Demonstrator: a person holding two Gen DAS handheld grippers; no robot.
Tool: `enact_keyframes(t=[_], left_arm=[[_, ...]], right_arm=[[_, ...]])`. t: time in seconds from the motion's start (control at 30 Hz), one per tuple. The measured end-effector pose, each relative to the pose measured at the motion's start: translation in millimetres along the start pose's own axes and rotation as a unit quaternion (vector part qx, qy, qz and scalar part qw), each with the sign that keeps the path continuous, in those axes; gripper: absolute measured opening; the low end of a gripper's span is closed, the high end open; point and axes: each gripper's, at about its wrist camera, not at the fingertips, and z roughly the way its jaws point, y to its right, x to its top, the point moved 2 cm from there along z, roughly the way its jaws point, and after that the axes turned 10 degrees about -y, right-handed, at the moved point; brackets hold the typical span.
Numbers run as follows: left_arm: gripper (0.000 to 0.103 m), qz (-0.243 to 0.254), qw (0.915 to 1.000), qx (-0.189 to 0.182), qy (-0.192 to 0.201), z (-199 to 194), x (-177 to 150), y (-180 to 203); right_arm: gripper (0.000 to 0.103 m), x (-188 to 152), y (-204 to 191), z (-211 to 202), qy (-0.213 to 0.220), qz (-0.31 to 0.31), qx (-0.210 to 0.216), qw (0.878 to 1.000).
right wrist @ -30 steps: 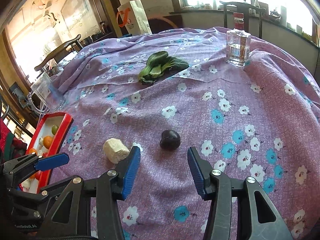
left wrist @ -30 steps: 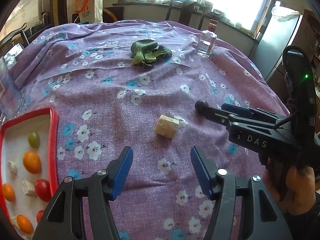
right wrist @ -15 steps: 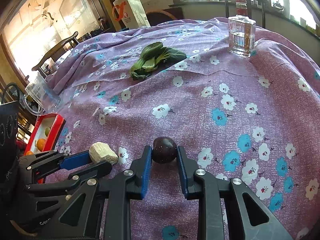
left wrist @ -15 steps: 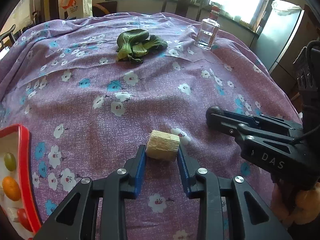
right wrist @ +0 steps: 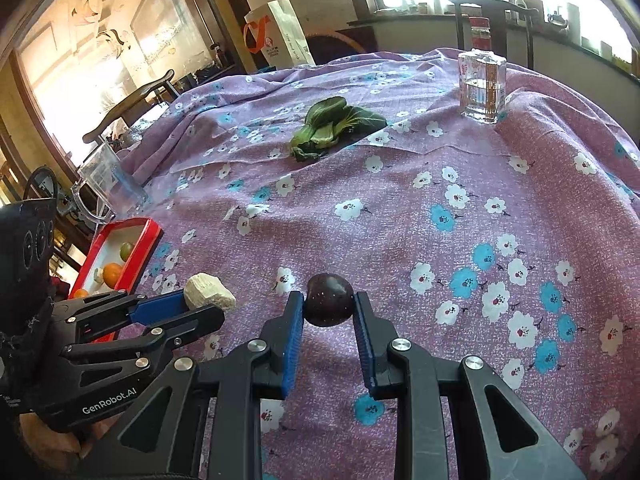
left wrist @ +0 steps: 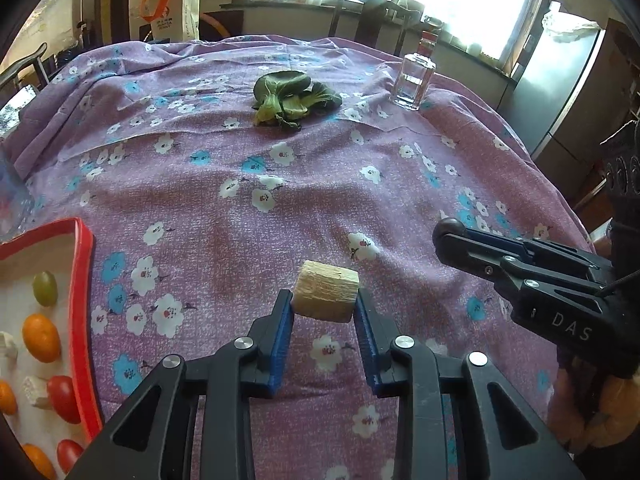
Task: Organize fruits
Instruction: 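Carry the block with the left tool while the right tool carries the plum over the tray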
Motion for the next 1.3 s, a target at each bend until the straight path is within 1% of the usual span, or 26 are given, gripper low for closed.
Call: enact_keyframes(t=[0.23, 0.5, 0.77, 1.3], left_arm=[[0.029, -0.009, 0.9999, 0.003, 0.012, -29.6, -20.1, -9.4], [0.029, -0.015, 0.9996, 0.009, 0.024, -56.1, -38.4, -19.2], [0.029, -0.023, 0.9991, 0.018, 0.032, -74.7, -50.0, -30.5], [0.029, -0.059, 0.9962, 0.039, 0.051, -109.3, -72.3, -74.3]], right_arm=[[0.025, -8.4, -25.1, -13.9, 0.009, -0.017, 0.009, 1.000], [0.025, -15.8, -48.6, -20.1, 0.010, -0.034, 0.018, 0.999], [0.025, -20.5, -70.5, -22.4, 0.011, -0.049, 0.026, 0.998], [0.025, -19.1, -120.5, -14.2, 0.008, -0.086, 0.048, 0.995]])
